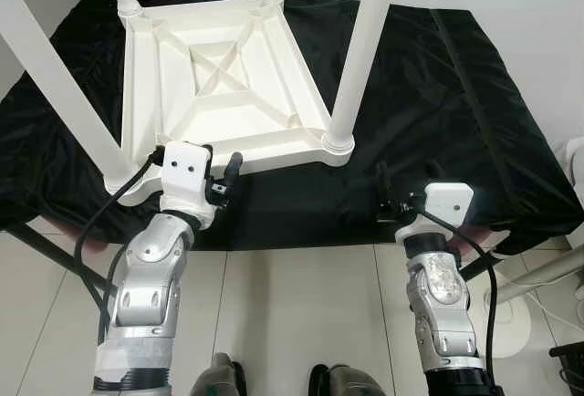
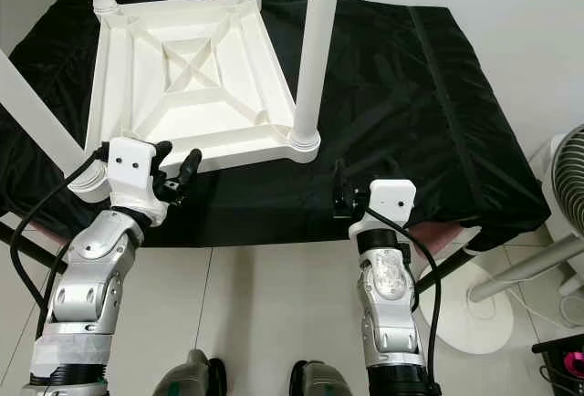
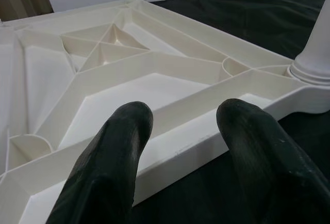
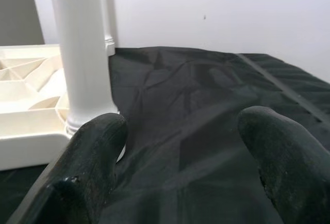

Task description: Building children table

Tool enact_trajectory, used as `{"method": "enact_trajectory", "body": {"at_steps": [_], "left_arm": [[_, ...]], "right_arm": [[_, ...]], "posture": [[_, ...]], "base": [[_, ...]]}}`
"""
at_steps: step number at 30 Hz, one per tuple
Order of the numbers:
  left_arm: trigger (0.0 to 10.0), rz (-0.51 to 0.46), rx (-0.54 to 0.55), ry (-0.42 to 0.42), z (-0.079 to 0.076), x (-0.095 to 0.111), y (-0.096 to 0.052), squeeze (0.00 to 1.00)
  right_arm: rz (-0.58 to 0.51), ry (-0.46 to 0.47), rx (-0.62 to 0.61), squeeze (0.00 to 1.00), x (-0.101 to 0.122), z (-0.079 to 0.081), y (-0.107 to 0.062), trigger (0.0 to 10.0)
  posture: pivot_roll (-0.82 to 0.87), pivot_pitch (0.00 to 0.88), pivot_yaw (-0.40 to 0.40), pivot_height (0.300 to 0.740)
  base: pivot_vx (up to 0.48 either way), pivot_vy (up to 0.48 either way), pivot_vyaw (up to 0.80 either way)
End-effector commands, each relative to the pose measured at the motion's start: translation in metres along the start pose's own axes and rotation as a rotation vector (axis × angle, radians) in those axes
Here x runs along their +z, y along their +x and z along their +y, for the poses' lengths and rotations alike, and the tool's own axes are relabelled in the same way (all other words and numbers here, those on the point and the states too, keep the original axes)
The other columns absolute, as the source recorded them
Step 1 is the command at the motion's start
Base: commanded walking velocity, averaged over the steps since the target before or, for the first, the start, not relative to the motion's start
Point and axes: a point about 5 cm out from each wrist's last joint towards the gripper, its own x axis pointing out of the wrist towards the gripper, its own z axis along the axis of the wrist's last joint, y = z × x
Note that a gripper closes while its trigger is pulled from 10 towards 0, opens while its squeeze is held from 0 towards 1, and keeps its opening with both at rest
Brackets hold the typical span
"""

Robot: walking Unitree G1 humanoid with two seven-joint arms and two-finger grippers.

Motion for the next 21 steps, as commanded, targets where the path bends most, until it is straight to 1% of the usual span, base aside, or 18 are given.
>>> {"method": "enact_trajectory", "body": {"at_steps": [1,15,21], "left_arm": [[10.0,0.014,0.079,0.002,0.0047,-0.0052,-0.0027,0.00],[10.0,0.009,0.074,0.003,0.0023,-0.0054,-0.0039,0.00],[10.0,0.007,0.068,0.016,0.0012,-0.0055,-0.0045,0.00]], "right_arm": [[0.008,-0.001,0.000,0.00,0.0003,0.0019,-0.0011,10.0],[0.015,-0.010,0.011,0.00,-0.0015,0.0034,-0.0005,10.0],[0.017,-0.012,0.013,0.00,-0.0016,0.0038,-0.0018,10.0]], "posture": [[-0.05,0.094,0.035,0.740],[-0.05,0.096,0.030,0.740],[-0.05,0.098,0.031,0.740]], "base": [[0.000,0.405,0.00],[0.000,0.385,0.00],[0.000,0.000,0.00]]}}
